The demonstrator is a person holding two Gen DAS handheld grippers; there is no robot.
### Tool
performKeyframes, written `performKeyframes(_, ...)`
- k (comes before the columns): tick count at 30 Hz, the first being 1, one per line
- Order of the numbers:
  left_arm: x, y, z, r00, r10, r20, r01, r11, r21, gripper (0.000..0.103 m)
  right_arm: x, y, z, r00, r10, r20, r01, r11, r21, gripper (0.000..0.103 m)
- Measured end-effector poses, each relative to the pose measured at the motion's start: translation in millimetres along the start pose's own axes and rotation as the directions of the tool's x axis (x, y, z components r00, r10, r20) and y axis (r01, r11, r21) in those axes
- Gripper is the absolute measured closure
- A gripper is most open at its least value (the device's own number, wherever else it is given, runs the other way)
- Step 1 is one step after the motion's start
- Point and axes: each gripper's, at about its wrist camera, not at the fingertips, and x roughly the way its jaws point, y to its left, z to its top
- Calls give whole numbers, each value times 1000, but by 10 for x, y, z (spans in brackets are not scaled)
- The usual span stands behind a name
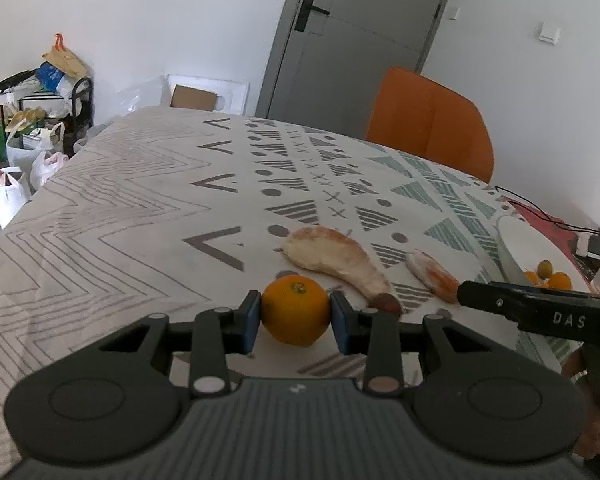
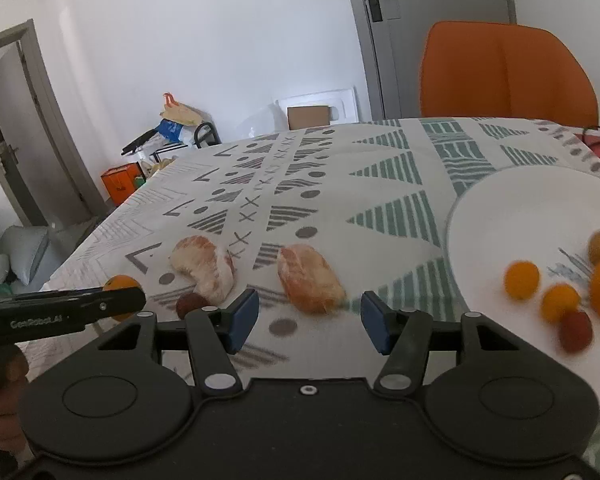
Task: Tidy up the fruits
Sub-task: 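Grasp the large orange with the left tool while the right tool grasps the peeled mandarin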
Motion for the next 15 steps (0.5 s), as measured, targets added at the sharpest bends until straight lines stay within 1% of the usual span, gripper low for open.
performKeyframes(3, 38, 36, 54, 1000, 12, -17, -12, 1000, 9, 67, 75, 36, 35, 1000, -13, 2, 14, 1000, -22, 46)
performKeyframes(6, 40, 49, 92, 1000, 16, -19, -15, 1000, 25, 67, 139, 36, 65, 1000, -14, -1, 14, 1000, -19, 46)
performKeyframes(15, 130, 128, 157, 999, 27, -33, -27, 1000, 8, 67, 297, 50, 106, 999, -44, -24, 43, 998, -46, 46)
